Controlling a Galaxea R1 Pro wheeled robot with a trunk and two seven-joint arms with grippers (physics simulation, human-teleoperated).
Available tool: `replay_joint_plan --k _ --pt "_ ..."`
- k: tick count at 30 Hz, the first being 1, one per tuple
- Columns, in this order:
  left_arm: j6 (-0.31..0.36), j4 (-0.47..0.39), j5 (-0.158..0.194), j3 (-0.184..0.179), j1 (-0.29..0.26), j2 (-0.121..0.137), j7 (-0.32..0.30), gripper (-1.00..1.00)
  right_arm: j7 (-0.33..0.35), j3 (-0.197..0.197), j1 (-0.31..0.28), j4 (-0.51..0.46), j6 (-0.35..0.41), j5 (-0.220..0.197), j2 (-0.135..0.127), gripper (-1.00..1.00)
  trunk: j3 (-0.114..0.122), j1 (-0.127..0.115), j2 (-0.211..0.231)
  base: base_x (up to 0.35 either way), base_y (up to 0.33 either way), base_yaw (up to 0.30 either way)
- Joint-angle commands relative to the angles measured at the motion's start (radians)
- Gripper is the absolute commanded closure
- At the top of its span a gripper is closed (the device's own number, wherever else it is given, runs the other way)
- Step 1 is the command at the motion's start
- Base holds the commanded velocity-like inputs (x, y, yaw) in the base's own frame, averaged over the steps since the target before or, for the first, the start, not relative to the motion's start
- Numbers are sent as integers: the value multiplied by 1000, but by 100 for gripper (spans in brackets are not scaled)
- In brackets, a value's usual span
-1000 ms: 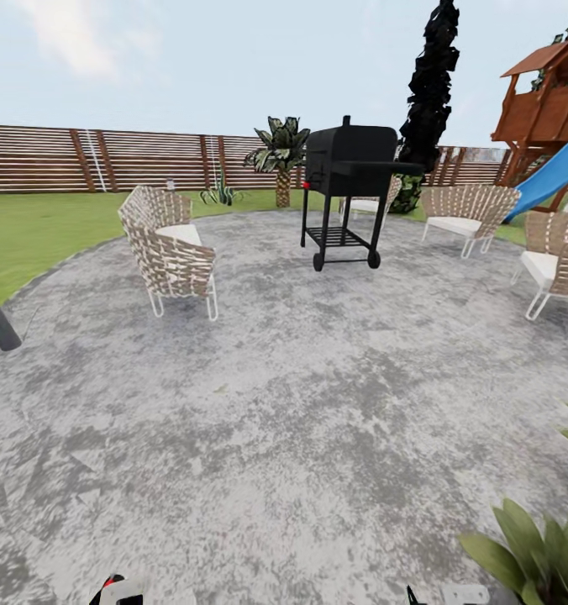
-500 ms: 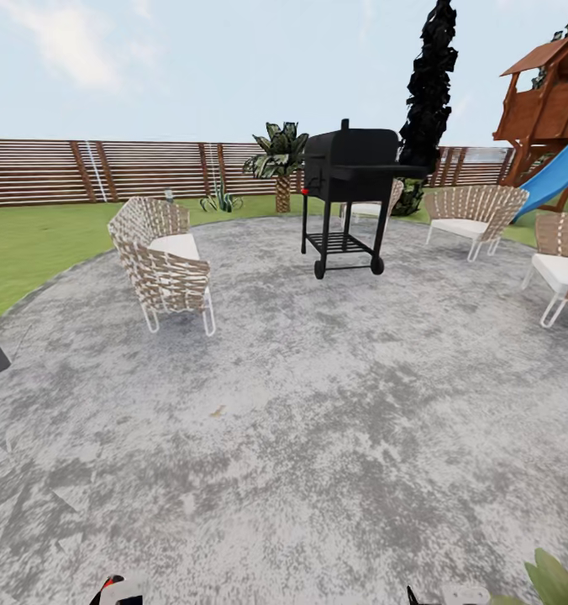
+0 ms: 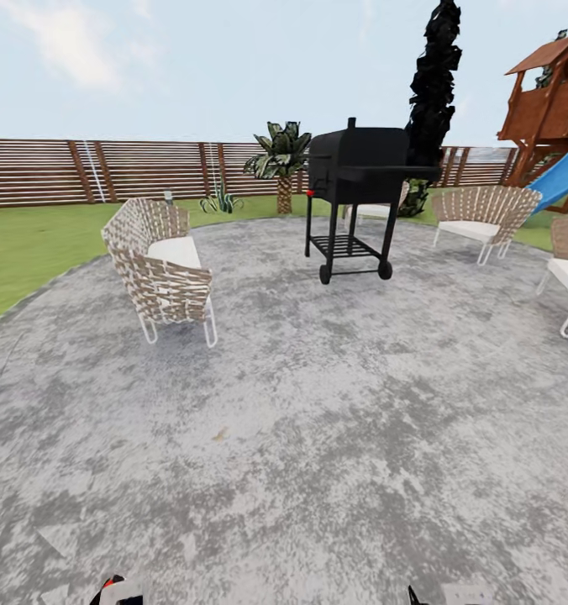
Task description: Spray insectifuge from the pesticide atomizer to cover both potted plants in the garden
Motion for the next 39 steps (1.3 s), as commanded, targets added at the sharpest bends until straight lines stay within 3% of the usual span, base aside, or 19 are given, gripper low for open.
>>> replay_joint_plan --k 1,9,39 --pt "-3 1 2 -1 -1 0 1 100 0 -5 0 0 -3 9 1 -100 -1 0 0 336 126 0" --pt "-3 1 2 -1 -1 0 1 100 0 -5 0 -1 -2 9 1 -100 -1 0 0 336 127 -88" --pt "-5 1 2 -1 -1 0 1 100 0 -4 0 -1 -1 9 1 -100 -1 0 0 336 119 -262"
